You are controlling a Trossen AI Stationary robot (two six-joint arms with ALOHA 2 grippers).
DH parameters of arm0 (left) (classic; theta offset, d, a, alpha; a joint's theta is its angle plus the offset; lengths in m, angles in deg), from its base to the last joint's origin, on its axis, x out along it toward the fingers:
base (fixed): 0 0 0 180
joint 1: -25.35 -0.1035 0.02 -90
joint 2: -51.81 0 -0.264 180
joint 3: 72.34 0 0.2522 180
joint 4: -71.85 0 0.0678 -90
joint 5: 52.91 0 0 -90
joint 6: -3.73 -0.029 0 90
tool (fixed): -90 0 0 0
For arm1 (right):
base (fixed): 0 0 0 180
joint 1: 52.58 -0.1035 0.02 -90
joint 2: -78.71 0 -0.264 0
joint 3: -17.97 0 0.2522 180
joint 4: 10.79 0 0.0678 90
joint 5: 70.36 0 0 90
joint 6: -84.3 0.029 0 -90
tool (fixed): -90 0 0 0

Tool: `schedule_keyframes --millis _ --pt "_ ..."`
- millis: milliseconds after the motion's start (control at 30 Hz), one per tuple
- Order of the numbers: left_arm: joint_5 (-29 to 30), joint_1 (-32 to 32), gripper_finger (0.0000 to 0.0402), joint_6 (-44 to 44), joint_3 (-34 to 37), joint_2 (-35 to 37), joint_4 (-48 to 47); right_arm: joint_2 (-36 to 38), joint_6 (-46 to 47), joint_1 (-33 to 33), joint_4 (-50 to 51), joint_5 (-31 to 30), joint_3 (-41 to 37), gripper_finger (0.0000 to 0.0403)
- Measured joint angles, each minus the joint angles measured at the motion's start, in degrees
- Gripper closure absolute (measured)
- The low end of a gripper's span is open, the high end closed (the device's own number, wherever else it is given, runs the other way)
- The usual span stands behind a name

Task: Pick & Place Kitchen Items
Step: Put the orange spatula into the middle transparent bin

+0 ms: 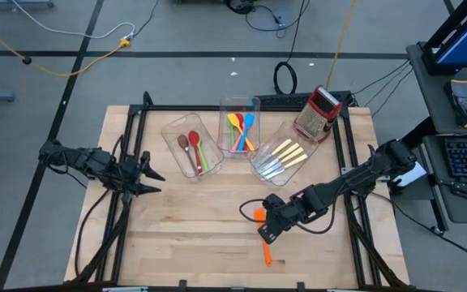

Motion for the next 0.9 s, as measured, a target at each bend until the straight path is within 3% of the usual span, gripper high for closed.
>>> schedule_keyframes --millis 400,733,900 --pt "0.0 0.0 0.0222 0.6 0.0 0.0 0.0 0.0 9.0 1.5 -9.8 -0.2 -8.0 0.0214" --pt "0.0 0.0 0.0222 1.0 0.0 0.0 0.0 0.0 11.9 4.6 -13.3 -0.3 -10.6 0.02" --pt "0.0 0.0 0.0222 1.3 0.0 0.0 0.0 0.0 11.6 4.0 -23.0 -0.1 -14.1 0.0203"
